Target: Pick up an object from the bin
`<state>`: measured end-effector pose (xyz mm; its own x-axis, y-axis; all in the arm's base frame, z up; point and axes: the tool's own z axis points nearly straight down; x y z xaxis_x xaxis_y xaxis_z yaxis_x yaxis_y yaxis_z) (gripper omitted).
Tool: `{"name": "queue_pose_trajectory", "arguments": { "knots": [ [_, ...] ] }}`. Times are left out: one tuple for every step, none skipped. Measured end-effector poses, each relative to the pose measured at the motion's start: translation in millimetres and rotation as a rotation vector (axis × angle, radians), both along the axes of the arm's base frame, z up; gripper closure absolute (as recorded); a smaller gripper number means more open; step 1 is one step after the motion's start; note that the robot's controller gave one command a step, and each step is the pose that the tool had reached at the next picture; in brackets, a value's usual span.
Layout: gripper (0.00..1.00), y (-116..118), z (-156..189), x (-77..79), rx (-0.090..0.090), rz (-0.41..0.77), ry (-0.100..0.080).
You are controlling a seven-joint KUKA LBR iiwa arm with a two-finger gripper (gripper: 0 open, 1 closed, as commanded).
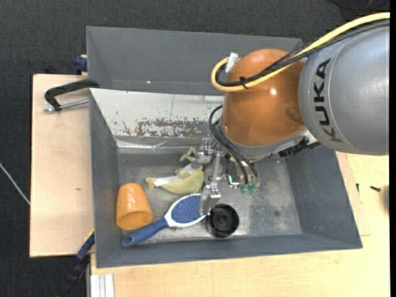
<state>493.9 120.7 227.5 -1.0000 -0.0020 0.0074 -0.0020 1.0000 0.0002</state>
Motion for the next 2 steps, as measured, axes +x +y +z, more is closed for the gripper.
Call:
{"name": "queue_pose_trajectory", "arguments": {
  "knots": [
    [0.0,-24.4,-150.7,13.1,0.01,-0.093,-0.014],
    [1.0,-26.9,-147.1,16.7,0.007,-0.091,-0.026]
  ]
}}
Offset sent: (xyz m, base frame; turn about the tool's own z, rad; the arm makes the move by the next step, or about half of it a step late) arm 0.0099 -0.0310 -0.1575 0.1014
